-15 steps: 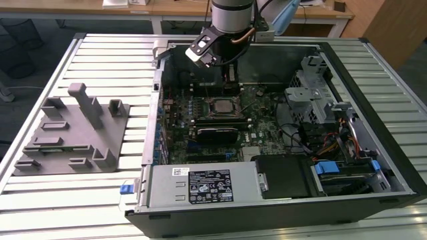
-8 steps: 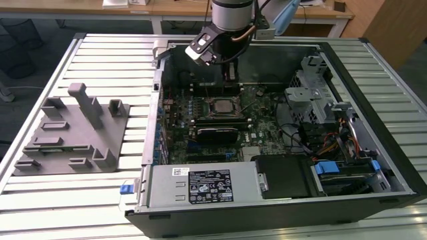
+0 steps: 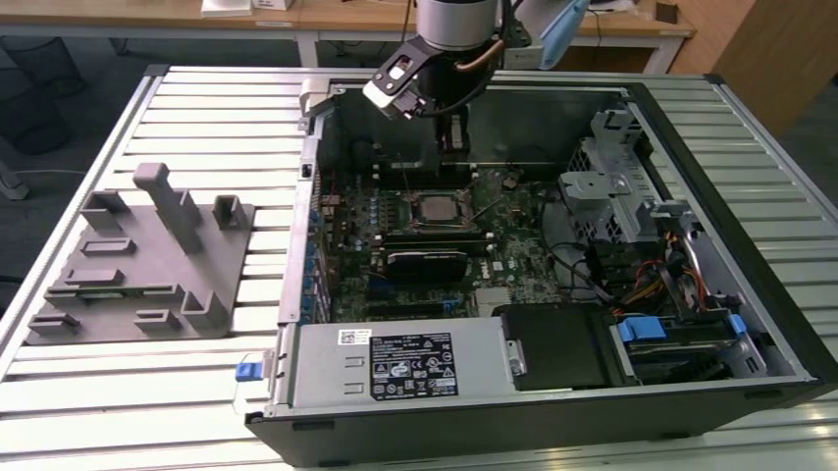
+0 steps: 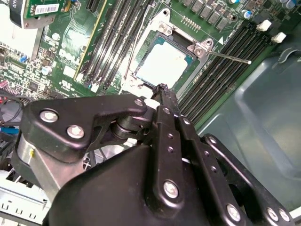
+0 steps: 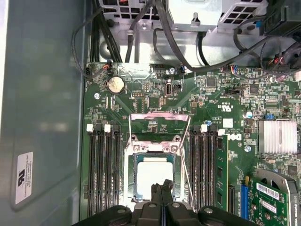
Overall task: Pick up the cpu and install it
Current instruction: 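Close the cpu cover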
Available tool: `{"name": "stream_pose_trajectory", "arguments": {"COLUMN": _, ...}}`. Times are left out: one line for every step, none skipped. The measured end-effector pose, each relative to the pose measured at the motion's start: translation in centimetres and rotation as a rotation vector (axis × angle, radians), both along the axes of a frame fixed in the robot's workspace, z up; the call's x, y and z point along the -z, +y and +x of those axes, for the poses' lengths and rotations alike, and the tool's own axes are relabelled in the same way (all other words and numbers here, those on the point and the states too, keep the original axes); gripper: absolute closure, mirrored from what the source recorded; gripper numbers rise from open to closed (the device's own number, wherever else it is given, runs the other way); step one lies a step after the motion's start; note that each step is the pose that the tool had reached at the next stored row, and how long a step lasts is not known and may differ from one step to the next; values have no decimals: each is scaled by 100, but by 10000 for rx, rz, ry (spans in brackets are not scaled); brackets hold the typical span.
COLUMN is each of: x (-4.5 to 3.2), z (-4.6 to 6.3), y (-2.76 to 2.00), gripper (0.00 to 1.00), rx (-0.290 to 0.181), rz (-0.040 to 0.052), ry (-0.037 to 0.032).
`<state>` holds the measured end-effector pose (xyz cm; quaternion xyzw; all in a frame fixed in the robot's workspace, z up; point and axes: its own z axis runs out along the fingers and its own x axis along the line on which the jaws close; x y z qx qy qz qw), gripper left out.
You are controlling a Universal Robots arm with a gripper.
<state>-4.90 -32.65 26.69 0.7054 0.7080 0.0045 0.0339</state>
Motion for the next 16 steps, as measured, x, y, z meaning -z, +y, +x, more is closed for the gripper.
{"name": "stream_pose_trajectory", "arguments": {"x": 0, "z": 0, "y": 0, "gripper": 89, "rx": 0, "rz": 0, "ry": -1}}
{"name": "stream_pose_trajectory", "arguments": {"x": -1, "z": 0, "y": 0, "gripper": 89, "rx": 1, "rz": 0, "ry": 0}}
{"name": "stream_pose_trajectory", "arguments": {"x": -2, "z": 1, "y": 0, "gripper": 89, "rx": -1, "rz": -2, "ry": 1}}
{"name": "stream_pose_trajectory", "arguments": {"x": -3, "z": 3, "y": -1, "gripper": 89, "rx": -2, "rz": -3, "ry": 1}}
{"name": "stream_pose_trajectory", "arguments": {"x": -3, "z": 9, "y": 0, "gripper": 89, "rx": -1, "rz": -4, "ry": 2}}
{"name": "stream_pose_trajectory", "arguments": {"x": -3, "z": 19, "y": 0, "gripper": 89, "rx": 0, "rz": -3, "ry": 2}}
{"name": "stream_pose_trajectory", "arguments": {"x": -3, "z": 30, "y": 0, "gripper": 89, "rx": 0, "rz": -4, "ry": 2}}
{"name": "stream_pose_trajectory", "arguments": {"x": -2, "z": 42, "y": 0, "gripper": 89, "rx": 0, "rz": -3, "ry": 1}}
{"name": "stream_pose_trajectory", "arguments": {"x": -2, "z": 54, "y": 0, "gripper": 89, "rx": 0, "rz": -3, "ry": 2}}
{"name": "stream_pose_trajectory", "arguments": {"x": -2, "z": 68, "y": 0, "gripper": 89, "rx": 0, "rz": -2, "ry": 1}}
{"name": "stream_pose_trajectory", "arguments": {"x": -2, "z": 79, "y": 0, "gripper": 89, "rx": 0, "rz": -2, "ry": 1}}
{"name": "stream_pose_trajectory", "arguments": {"x": -2, "z": 93, "y": 0, "gripper": 89, "rx": 0, "rz": -2, "ry": 1}}
{"name": "stream_pose_trajectory", "arguments": {"x": -2, "z": 108, "y": 1, "gripper": 89, "rx": 0, "rz": -2, "ry": 1}}
{"name": "stream_pose_trajectory", "arguments": {"x": -2, "z": 124, "y": 1, "gripper": 89, "rx": 0, "rz": -1, "ry": 1}}
{"name": "stream_pose_trajectory", "arguments": {"x": -2, "z": 137, "y": 0, "gripper": 89, "rx": 0, "rz": -1, "ry": 1}}
{"name": "stream_pose_trajectory", "arguments": {"x": -2, "z": 150, "y": 0, "gripper": 89, "rx": 0, "rz": -2, "ry": 1}}
